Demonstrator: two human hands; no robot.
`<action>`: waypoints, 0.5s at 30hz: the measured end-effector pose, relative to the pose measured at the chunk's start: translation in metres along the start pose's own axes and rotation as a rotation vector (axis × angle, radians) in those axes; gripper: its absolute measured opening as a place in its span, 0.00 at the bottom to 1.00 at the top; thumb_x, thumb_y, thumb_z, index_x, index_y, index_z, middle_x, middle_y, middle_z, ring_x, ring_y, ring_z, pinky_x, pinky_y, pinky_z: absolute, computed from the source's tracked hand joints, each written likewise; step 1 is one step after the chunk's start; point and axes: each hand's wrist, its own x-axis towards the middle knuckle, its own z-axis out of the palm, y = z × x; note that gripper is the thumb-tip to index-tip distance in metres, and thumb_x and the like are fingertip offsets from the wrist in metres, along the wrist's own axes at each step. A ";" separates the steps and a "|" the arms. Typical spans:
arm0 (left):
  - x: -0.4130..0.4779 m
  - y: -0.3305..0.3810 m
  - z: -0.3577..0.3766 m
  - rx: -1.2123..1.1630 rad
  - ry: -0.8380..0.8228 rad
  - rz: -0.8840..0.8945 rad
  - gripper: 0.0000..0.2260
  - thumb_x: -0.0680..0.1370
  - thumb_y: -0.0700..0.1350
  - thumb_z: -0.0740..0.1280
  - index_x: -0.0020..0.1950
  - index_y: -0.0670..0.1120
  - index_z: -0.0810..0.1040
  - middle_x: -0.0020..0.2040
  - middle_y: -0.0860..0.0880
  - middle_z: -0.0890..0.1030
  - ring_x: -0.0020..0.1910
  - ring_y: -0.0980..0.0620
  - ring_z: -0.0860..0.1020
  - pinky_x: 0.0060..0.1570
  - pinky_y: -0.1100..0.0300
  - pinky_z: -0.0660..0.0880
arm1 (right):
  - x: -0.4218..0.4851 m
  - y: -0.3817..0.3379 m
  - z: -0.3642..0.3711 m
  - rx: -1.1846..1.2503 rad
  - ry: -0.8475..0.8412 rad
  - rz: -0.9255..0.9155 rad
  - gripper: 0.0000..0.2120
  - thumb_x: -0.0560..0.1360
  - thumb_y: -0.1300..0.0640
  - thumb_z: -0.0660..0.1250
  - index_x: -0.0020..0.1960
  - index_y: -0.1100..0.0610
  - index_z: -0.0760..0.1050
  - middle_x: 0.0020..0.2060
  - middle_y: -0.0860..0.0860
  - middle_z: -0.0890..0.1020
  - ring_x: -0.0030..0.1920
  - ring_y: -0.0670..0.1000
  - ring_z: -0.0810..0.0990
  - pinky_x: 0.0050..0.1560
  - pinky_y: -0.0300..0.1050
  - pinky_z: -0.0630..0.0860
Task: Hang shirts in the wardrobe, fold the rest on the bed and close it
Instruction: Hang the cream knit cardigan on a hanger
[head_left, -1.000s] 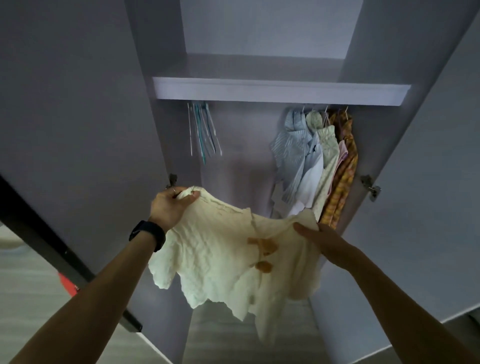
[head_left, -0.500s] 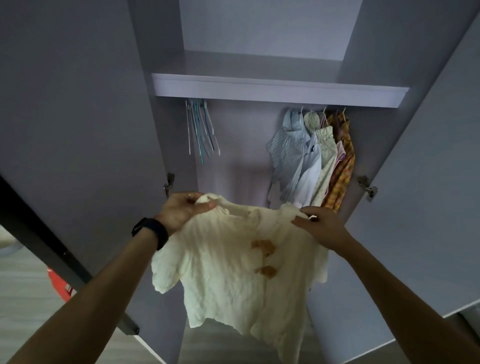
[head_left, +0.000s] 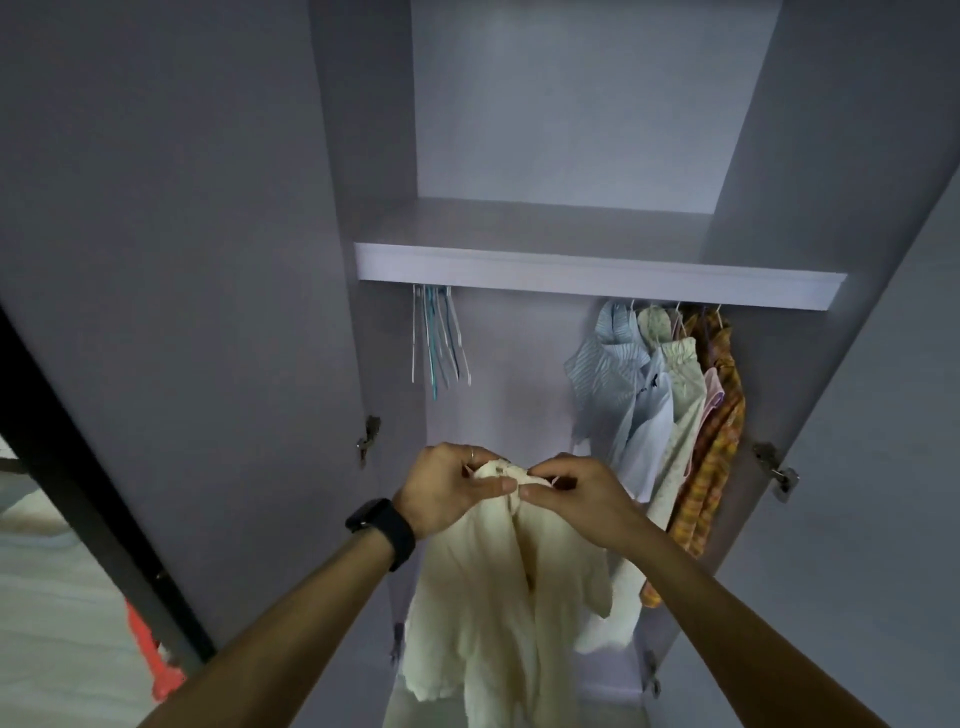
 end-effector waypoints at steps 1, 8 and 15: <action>0.002 0.003 -0.001 0.044 0.050 0.007 0.06 0.74 0.50 0.76 0.50 0.55 0.86 0.44 0.61 0.85 0.44 0.62 0.82 0.48 0.65 0.78 | 0.005 -0.002 -0.003 0.014 -0.013 -0.022 0.09 0.72 0.52 0.78 0.41 0.37 0.83 0.42 0.42 0.85 0.41 0.44 0.81 0.45 0.38 0.75; 0.023 0.009 -0.003 0.269 0.252 0.034 0.07 0.80 0.52 0.68 0.53 0.51 0.82 0.48 0.55 0.81 0.46 0.58 0.79 0.50 0.62 0.74 | 0.044 0.000 -0.026 0.058 -0.092 -0.109 0.03 0.73 0.52 0.76 0.47 0.45 0.86 0.43 0.43 0.86 0.43 0.46 0.83 0.49 0.45 0.78; 0.040 0.005 0.000 0.801 0.553 -0.015 0.19 0.82 0.52 0.49 0.60 0.44 0.75 0.67 0.47 0.73 0.65 0.42 0.70 0.60 0.50 0.66 | 0.102 0.033 -0.046 -0.019 -0.016 -0.136 0.06 0.75 0.51 0.73 0.46 0.40 0.80 0.48 0.38 0.84 0.44 0.39 0.81 0.47 0.31 0.73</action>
